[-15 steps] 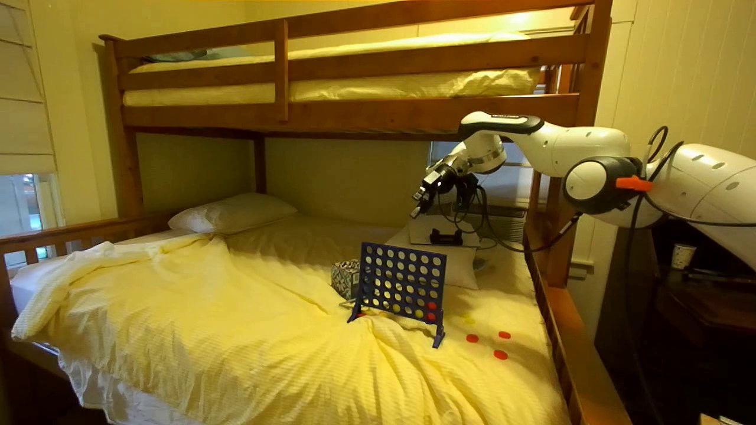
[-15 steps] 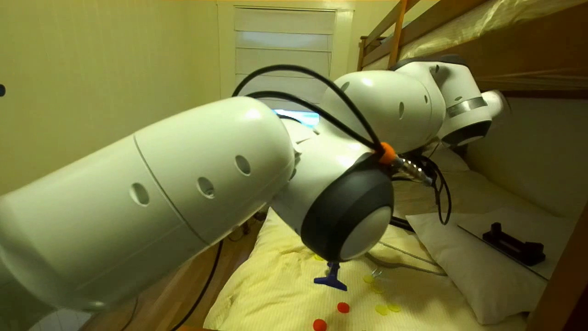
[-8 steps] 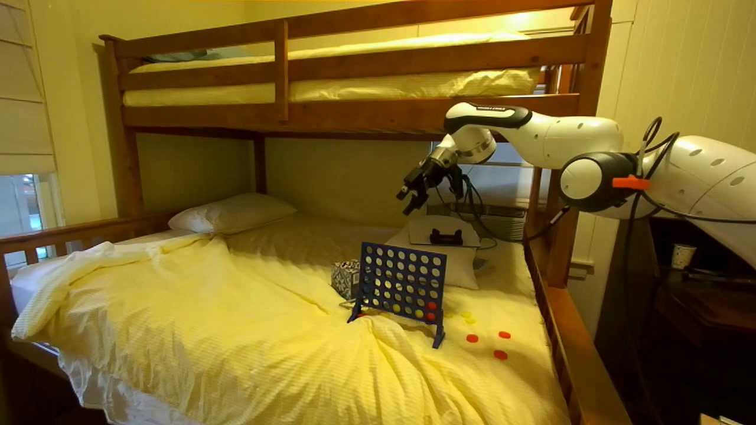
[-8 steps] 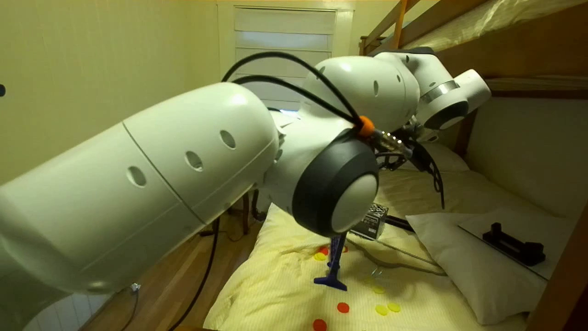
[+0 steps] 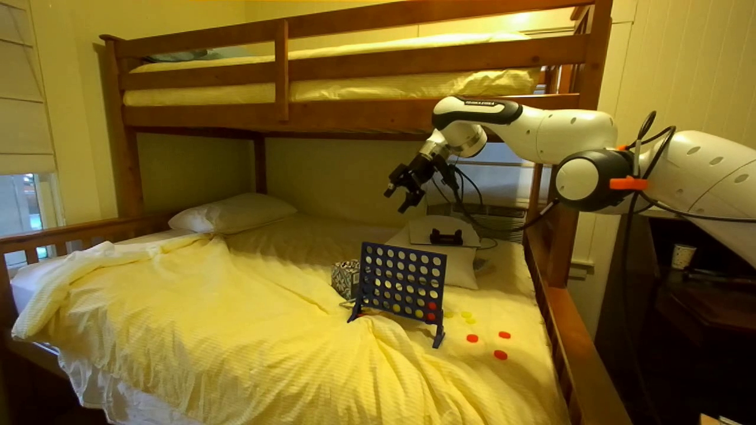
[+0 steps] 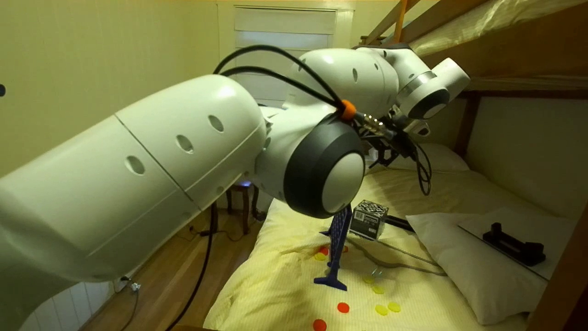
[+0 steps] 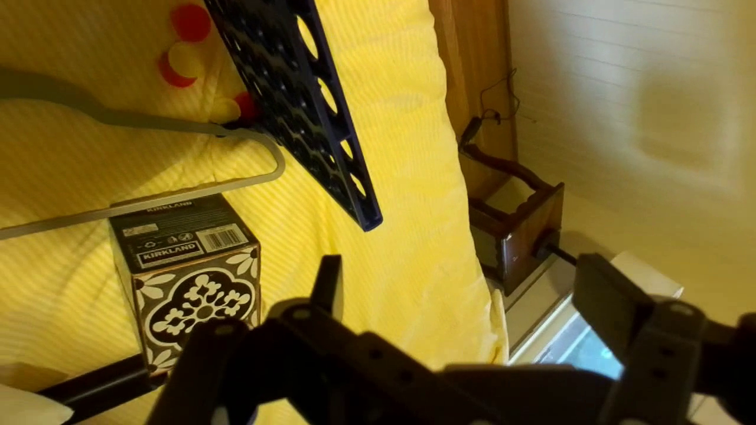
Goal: Put one orange disc in the blue board
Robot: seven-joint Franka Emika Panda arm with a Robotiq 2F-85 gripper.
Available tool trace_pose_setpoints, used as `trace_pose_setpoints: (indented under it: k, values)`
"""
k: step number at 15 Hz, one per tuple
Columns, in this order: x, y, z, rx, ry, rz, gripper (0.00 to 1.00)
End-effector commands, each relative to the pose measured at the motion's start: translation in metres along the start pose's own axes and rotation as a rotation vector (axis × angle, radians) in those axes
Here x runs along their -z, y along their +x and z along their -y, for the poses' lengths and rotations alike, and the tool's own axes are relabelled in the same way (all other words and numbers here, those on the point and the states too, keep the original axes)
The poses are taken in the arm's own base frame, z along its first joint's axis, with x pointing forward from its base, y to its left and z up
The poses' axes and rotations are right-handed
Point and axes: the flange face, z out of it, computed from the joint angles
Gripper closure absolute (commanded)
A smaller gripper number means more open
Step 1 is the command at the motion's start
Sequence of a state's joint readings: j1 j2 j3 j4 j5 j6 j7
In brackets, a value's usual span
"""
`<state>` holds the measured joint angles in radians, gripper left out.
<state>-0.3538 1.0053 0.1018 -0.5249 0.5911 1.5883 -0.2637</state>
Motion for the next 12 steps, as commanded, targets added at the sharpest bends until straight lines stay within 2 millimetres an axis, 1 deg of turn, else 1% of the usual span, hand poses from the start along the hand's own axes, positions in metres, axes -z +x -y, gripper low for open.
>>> trace_pose_setpoints:
  k: [1, 4, 6, 8, 12]
  values:
    - [0.015, 0.001, 0.011, -0.083, -0.093, -0.019, 0.0]
    - [0.02, -0.002, 0.015, -0.139, -0.155, 0.001, 0.0]
    - [0.02, -0.004, 0.02, -0.163, -0.154, 0.019, 0.0]
    - [0.017, -0.006, 0.024, -0.177, -0.157, 0.036, 0.0]
    - [0.005, -0.012, 0.029, -0.181, -0.187, 0.088, 0.0]
